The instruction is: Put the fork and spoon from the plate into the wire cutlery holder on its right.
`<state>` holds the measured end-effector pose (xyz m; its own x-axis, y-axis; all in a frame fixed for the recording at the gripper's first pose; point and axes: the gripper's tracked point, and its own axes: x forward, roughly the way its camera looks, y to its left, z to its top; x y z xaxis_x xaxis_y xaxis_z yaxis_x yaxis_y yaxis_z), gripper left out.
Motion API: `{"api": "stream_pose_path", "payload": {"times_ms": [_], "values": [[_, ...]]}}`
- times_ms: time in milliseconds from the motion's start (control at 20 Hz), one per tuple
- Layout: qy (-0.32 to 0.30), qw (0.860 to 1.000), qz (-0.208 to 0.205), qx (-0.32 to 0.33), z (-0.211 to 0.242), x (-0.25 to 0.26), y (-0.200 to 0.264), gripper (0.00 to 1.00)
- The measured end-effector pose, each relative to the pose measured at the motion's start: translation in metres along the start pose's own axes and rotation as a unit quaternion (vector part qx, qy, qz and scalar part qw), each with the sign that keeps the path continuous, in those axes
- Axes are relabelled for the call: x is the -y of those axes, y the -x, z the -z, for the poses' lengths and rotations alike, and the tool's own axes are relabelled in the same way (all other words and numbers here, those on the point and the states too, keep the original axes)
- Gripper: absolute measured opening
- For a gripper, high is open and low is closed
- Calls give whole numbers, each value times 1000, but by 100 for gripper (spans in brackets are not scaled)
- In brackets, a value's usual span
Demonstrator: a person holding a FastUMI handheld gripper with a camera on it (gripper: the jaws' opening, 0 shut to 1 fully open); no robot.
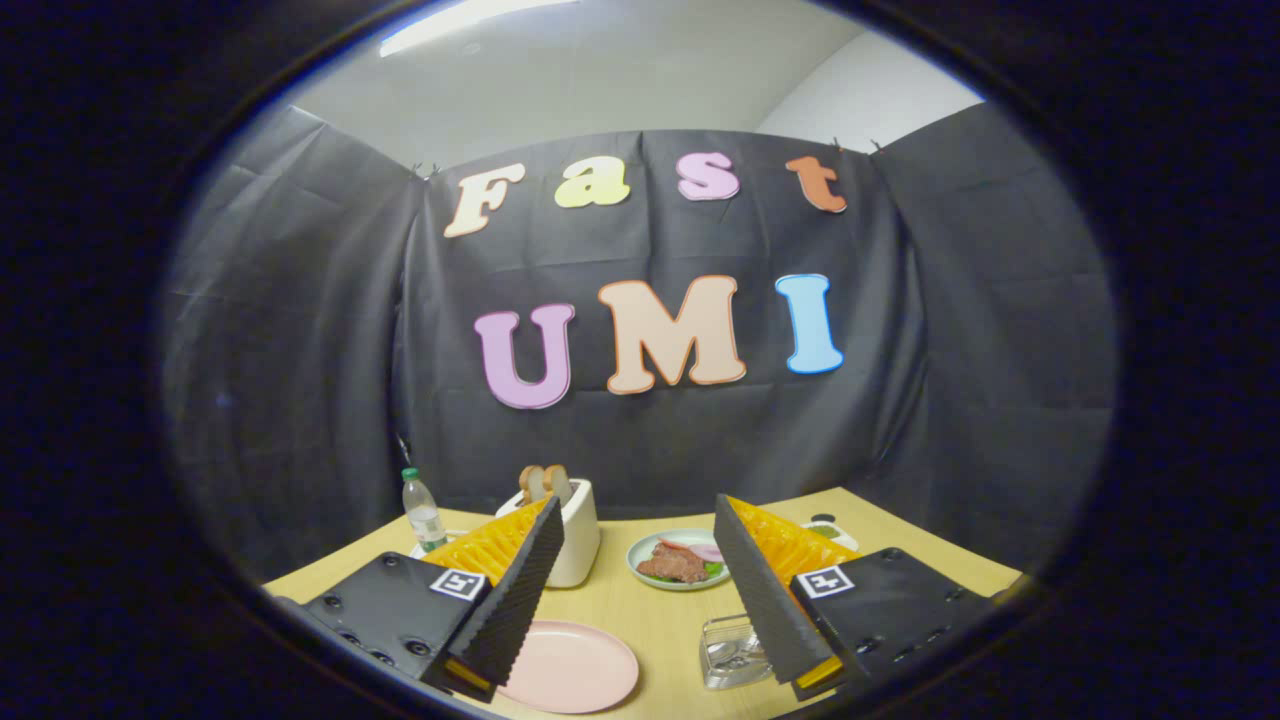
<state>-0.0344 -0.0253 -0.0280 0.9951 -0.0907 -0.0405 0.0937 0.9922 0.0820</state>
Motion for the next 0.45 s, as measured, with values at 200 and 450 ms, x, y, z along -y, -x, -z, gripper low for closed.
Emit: {"api": "stream_pose_path", "payload": {"times_ms": [200, 450], "values": [[15, 1000, 1, 1, -5, 8, 5, 97], [30, 999, -10, 14, -20, 9, 8, 97]]}}
